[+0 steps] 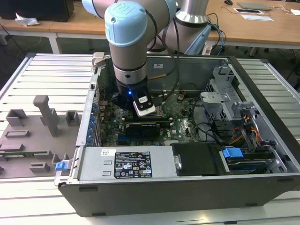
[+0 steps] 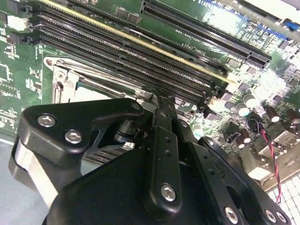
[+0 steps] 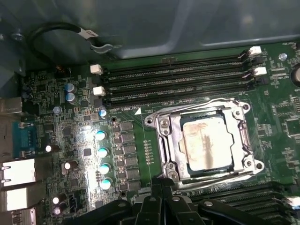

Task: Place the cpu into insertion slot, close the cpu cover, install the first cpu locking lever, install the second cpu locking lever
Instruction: 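Install the second cpu locking lever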

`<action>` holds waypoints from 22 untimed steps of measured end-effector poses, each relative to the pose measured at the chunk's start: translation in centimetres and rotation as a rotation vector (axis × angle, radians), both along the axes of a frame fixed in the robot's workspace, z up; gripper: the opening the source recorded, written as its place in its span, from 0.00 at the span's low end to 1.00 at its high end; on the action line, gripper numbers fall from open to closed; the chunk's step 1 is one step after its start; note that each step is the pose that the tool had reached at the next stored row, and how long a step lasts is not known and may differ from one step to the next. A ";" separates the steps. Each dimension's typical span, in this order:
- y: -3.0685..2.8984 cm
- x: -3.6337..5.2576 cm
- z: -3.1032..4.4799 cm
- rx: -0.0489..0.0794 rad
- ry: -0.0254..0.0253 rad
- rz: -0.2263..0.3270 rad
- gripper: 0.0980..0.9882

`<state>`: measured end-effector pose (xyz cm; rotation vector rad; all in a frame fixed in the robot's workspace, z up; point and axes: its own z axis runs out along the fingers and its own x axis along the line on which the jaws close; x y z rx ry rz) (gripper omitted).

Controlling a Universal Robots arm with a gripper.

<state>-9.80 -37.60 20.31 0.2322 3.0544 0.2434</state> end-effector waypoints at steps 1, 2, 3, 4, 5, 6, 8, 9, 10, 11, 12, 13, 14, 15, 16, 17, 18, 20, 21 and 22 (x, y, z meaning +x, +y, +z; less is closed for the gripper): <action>0.00 -0.01 0.31 0.000 0.0005 0.000 0.01; 0.00 0.00 0.68 0.000 0.0003 0.000 0.01; 0.00 0.00 1.02 0.000 0.0003 0.000 0.01; 0.00 0.00 1.39 -0.001 0.0003 0.000 0.01; 0.00 0.10 2.04 -0.005 0.0002 0.000 0.01; 0.00 0.32 2.10 -0.006 0.0011 0.000 0.01; -0.01 1.04 2.15 -0.009 0.0064 0.000 0.01; -0.02 1.31 2.15 -0.009 0.0087 -0.001 0.01; -0.03 1.92 2.17 -0.011 0.0140 -0.001 0.01; -0.03 2.43 2.20 -0.015 0.0197 -0.001 0.01; -0.04 2.70 2.23 -0.017 0.0233 -0.001 0.01; -0.04 3.09 2.25 -0.020 0.0281 -0.001 0.01; -0.04 3.72 2.25 -0.022 0.0332 -0.001 0.01; -0.03 4.14 2.25 -0.022 0.0352 -0.001 0.01; 0.02 4.70 2.25 -0.023 0.0368 -0.001 0.01; 0.19 5.11 2.25 -0.023 0.0373 0.000 0.01; 0.38 5.29 2.25 -0.023 0.0373 -0.001 0.01; 1.33 5.52 2.26 -0.023 0.0373 0.000 0.01; 1.69 5.54 2.25 -0.023 0.0372 0.000 0.01; 2.04 5.55 2.25 -0.023 0.0372 0.000 0.01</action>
